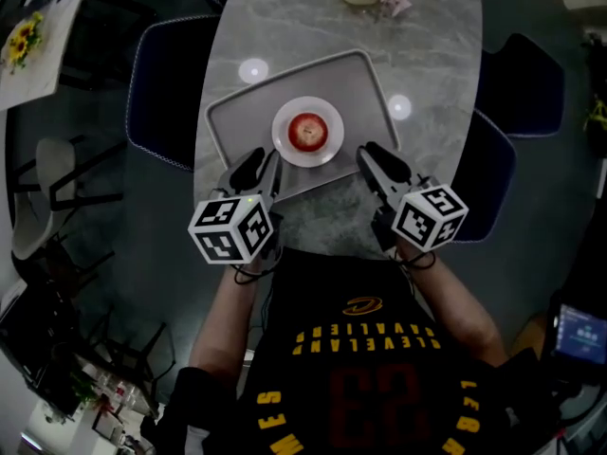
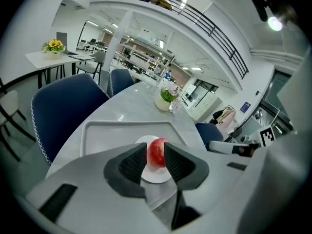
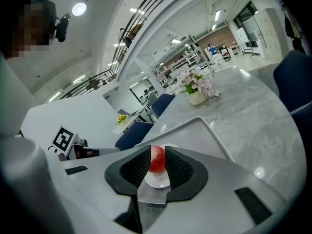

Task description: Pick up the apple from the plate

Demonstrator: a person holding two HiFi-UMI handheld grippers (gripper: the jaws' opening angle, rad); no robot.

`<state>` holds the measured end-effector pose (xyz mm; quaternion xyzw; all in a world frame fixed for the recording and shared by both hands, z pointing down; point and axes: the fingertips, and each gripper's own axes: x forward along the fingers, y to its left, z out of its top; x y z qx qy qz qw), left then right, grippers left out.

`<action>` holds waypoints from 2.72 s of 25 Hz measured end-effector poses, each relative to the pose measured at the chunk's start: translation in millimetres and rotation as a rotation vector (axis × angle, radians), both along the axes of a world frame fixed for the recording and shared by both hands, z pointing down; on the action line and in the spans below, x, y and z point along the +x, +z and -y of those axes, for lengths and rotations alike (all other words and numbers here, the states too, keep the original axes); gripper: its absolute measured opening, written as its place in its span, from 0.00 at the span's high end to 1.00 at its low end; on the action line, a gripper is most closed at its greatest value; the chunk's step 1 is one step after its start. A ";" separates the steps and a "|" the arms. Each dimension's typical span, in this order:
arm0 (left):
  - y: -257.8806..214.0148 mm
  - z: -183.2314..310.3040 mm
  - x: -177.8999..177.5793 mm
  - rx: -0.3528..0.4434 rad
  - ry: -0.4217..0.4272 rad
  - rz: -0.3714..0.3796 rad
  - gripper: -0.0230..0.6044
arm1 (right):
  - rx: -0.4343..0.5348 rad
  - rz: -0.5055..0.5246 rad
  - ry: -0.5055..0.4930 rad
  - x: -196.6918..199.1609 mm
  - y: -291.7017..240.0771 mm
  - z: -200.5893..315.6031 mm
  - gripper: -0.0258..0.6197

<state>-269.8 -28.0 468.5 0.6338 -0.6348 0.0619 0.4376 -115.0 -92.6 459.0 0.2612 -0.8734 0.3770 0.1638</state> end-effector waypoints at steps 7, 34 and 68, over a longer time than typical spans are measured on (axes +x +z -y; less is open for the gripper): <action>23.0 6.1 -6.8 -0.041 0.055 0.036 0.80 | 0.004 -0.071 0.001 -4.2 19.4 4.6 0.84; 83.1 9.8 12.7 -0.187 0.172 0.012 0.80 | -0.153 -0.337 -0.087 5.9 89.2 -6.2 0.84; 83.7 3.7 13.1 -0.245 0.186 0.009 0.84 | -0.270 -0.341 -0.067 -8.0 98.7 -11.3 0.86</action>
